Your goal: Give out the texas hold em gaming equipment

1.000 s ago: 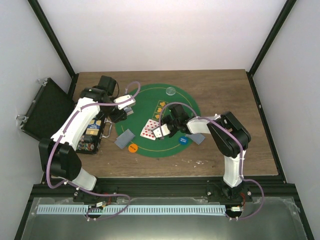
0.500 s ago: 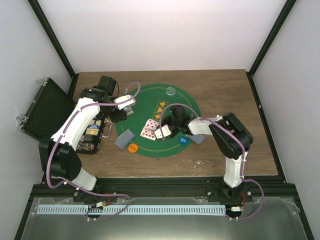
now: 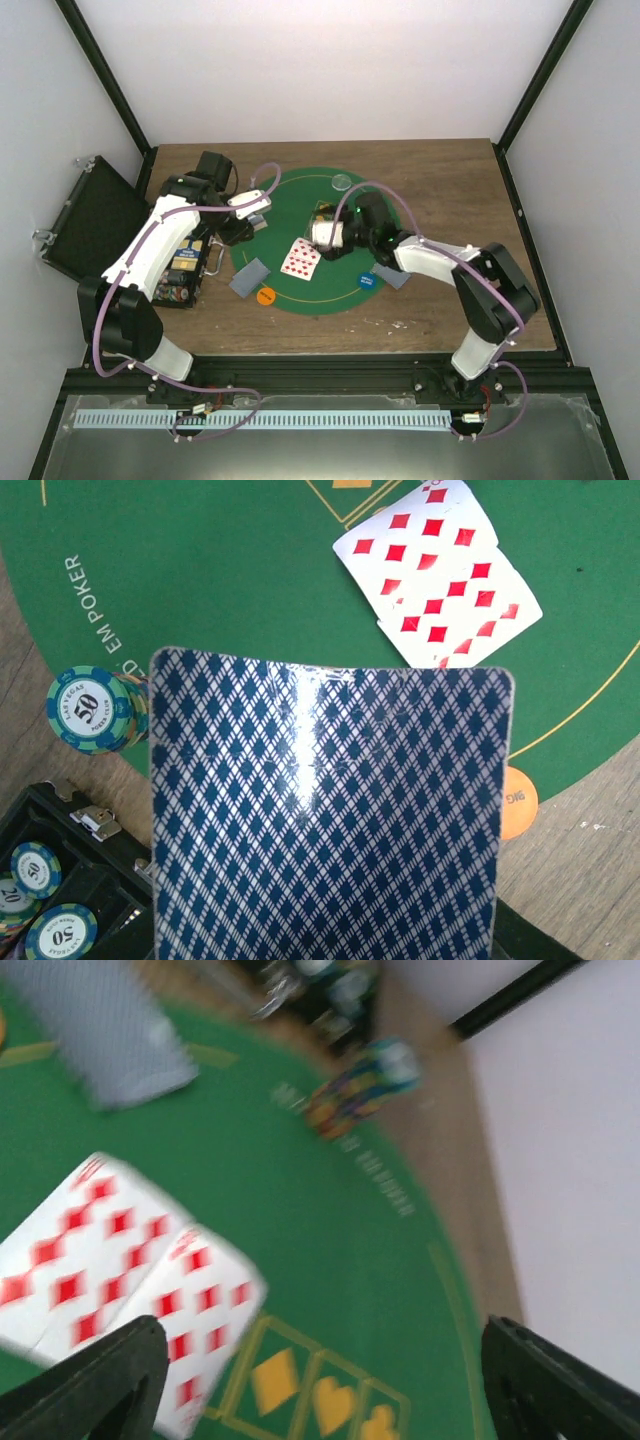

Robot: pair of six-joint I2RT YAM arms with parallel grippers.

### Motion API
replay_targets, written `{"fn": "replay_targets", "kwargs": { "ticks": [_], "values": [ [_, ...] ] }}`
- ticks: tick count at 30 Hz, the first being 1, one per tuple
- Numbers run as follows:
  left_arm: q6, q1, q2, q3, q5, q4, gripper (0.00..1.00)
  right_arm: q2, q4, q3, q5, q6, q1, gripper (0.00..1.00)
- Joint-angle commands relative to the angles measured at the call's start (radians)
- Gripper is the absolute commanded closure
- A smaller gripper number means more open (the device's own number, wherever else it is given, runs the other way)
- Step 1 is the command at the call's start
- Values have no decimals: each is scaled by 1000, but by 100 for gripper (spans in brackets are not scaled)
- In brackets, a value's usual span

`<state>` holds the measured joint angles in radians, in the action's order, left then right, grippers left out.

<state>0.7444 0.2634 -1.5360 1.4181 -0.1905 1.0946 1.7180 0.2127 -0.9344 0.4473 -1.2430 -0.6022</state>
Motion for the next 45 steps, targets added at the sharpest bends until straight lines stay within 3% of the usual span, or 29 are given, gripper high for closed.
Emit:
{"fn": "replay_targets", "kwargs": {
  "ticks": [1,7,10,13,25,40,45],
  "values": [
    [19,-4,17,16,-47,17,55,-98,138,-114,129,783,90,10],
    [21,19,15,40,-75,27,55,12,-29,-355,506,1349,170,8],
    [29,46,10,48,-71,36,55,112,17,-427,705,1584,168,8],
    [29,71,4,54,-60,38,55,169,85,-457,763,1717,151,8],
    [29,120,-18,73,-59,47,55,327,-44,-618,813,1677,45,10],
    [15,122,-19,76,-64,26,55,412,-136,-702,782,1624,4,10],
    [7,120,-15,78,-59,18,56,405,-196,-703,751,1585,5,17]
  ]
}}
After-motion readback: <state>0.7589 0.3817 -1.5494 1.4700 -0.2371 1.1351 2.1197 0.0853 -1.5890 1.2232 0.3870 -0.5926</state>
